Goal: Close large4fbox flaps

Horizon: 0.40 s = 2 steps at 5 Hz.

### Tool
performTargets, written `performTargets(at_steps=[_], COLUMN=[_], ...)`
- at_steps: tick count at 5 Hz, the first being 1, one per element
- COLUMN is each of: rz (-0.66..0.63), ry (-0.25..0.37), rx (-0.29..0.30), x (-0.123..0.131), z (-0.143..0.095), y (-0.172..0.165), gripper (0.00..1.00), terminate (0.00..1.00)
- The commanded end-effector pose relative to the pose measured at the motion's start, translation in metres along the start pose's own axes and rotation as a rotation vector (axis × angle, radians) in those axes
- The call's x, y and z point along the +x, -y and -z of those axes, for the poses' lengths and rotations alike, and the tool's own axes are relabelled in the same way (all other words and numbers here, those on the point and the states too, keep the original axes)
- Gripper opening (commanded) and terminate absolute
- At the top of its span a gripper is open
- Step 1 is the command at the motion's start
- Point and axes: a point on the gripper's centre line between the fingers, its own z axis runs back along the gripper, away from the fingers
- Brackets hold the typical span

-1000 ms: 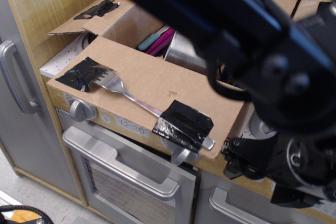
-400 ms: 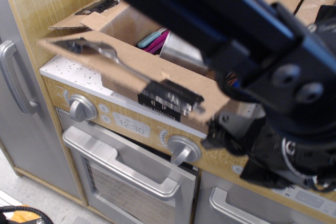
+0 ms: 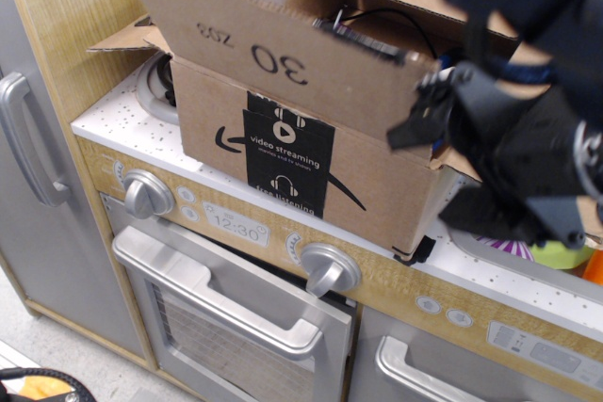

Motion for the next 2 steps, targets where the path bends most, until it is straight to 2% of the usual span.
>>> performTargets(at_steps=[1,2], rz=[0.105,0.158], ry=[0.093,0.087], rx=[-0.053,-0.207], x=[0.042,0.06], z=[-0.002,0.014], y=[-0.031,-0.043], gripper=[1.0,1.0], terminate=[0.0,0.0])
